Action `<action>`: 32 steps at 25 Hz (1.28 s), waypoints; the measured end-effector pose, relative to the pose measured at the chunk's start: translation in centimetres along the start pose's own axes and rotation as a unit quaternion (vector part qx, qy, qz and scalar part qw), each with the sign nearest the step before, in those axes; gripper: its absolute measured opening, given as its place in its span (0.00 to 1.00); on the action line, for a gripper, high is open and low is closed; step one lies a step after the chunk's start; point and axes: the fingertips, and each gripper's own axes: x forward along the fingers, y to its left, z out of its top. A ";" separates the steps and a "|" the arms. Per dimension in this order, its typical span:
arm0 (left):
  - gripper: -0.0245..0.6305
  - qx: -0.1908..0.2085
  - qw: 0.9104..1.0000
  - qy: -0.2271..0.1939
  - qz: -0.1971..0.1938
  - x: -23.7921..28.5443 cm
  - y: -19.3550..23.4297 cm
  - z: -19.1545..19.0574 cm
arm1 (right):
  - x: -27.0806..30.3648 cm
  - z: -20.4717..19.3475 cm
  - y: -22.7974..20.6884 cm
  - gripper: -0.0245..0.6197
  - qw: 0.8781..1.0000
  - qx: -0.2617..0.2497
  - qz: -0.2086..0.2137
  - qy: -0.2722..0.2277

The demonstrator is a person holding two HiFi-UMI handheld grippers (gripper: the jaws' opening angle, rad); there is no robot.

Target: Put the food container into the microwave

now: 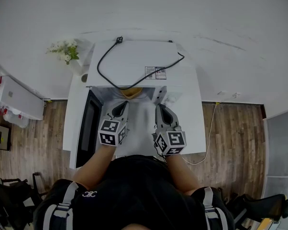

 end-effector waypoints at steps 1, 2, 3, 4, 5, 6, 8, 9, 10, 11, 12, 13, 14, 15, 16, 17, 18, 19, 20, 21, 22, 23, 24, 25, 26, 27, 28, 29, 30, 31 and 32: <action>0.04 0.000 1.000 0.000 0.000 0.0 0.0 0.0 | 0.0 0.0 0.0 0.03 1.000 -0.001 0.001 0.001; 0.04 0.000 1.000 0.001 0.001 0.0 0.0 -0.1 | 0.0 -0.1 0.0 0.03 1.000 0.000 0.001 0.001; 0.04 -0.001 1.000 0.002 0.001 0.1 0.0 -0.2 | 0.0 -0.2 -0.1 0.03 1.000 0.001 0.001 0.002; 0.04 -0.001 1.000 0.003 0.001 0.1 0.0 -0.2 | 0.0 -0.3 -0.1 0.03 1.000 0.002 0.000 0.003; 0.04 -0.001 1.000 0.003 0.001 0.1 0.0 -0.3 | 0.0 -0.4 -0.2 0.03 1.000 0.004 -0.001 0.004; 0.04 -0.001 1.000 0.003 0.002 0.2 0.0 -0.3 | -0.1 -0.5 -0.3 0.03 1.000 0.006 -0.002 0.005; 0.04 -0.001 1.000 0.005 0.002 0.2 0.1 -0.3 | -0.1 -0.7 -0.5 0.03 1.000 0.011 -0.004 0.008; 0.04 -0.001 1.000 0.005 0.003 0.3 0.1 -0.4 | -0.2 -0.8 -0.6 0.03 1.000 0.013 -0.004 0.009; 0.04 -0.001 1.000 0.006 0.003 0.4 0.1 -0.4 | -0.2 -0.9 -0.7 0.03 1.000 0.014 -0.004 0.010; 0.04 -0.002 1.000 0.007 0.004 0.4 0.1 -0.5 | -0.2 -0.9 -0.8 0.03 1.000 0.016 -0.004 0.011; 0.04 -0.002 1.000 0.008 0.005 0.6 0.0 -0.5 | -0.2 -1.0 -0.9 0.03 1.000 0.016 -0.003 0.012; 0.04 -0.002 1.000 0.009 0.006 0.7 0.0 -0.6 | -0.1 -1.1 -1.0 0.03 1.000 0.017 -0.001 0.012; 0.04 -0.002 1.000 0.010 0.007 0.8 0.0 -0.6 | 0.0 -1.1 -1.1 0.03 1.000 0.017 0.001 0.013; 0.04 -0.001 1.000 0.010 0.009 1.0 0.0 -0.7 | 0.0 -1.2 -1.2 0.03 1.000 0.018 0.003 0.013; 0.04 -0.001 1.000 0.011 0.011 1.1 -0.1 -0.7 | 0.1 -1.3 -1.3 0.03 1.000 0.018 0.006 0.014; 0.04 -0.001 1.000 0.012 0.013 1.1 -0.1 -0.8 | 0.2 -1.4 -1.4 0.03 1.000 0.019 0.009 0.014; 0.04 -0.001 1.000 0.013 0.016 1.2 -0.1 -0.9 | 0.3 -1.4 -1.5 0.03 1.000 0.019 0.012 0.015; 0.04 0.000 1.000 0.013 0.019 1.3 -0.1 -0.9 | 0.4 -1.4 -1.6 0.03 1.000 0.018 0.016 0.015; 0.04 0.000 1.000 0.014 0.022 1.3 -0.1 -0.9 | 0.5 -1.3 -1.6 0.03 1.000 0.018 0.019 0.015; 0.04 0.000 1.000 0.014 0.025 1.4 -0.1 -0.9 | 0.7 -1.3 -1.7 0.03 0.999 0.017 0.023 0.015; 0.04 0.000 1.000 0.013 0.028 1.4 -0.1 -0.8 | 0.9 -1.3 -1.7 0.03 0.999 0.017 0.027 0.016; 0.04 0.000 0.999 0.012 0.031 1.4 -0.1 -0.7 | 1.0 -1.3 -1.8 0.03 0.999 0.016 0.030 0.017; 0.04 -0.001 0.999 0.011 0.034 1.5 -0.1 -0.7 | 1.2 -1.3 -1.8 0.03 0.999 0.016 0.034 0.018; 0.04 -0.001 0.999 0.010 0.037 1.4 -0.1 -0.6 | 1.3 -1.3 -1.9 0.03 0.999 0.015 0.037 0.019; 0.04 -0.002 0.999 0.009 0.039 1.4 -0.1 -0.6 | 1.4 -1.3 -2.0 0.03 0.999 0.015 0.040 0.021; 0.04 -0.002 0.999 0.008 0.042 1.4 -0.2 -0.6 | 1.5 -1.3 -2.1 0.03 0.999 0.014 0.042 0.022; 0.04 -0.002 0.999 0.008 0.044 1.3 -0.3 -0.6 | 1.6 -1.4 -2.2 0.03 0.999 0.014 0.043 0.023; 0.04 -0.003 0.999 0.008 0.046 1.3 -0.4 -0.6 | 1.6 -1.4 -2.3 0.03 0.999 0.012 0.044 0.024; 0.04 -0.003 0.999 0.008 0.047 1.3 -0.4 -0.7 | 1.7 -1.4 -2.4 0.03 0.999 0.011 0.044 0.026; 0.04 -0.004 0.999 0.008 0.048 1.3 -0.5 -0.8 | 1.7 -1.5 -2.5 0.03 0.999 0.010 0.044 0.027; 0.04 -0.004 0.999 0.008 0.049 1.2 -0.6 -0.8 | 1.7 -1.5 -2.5 0.03 0.999 0.009 0.045 0.029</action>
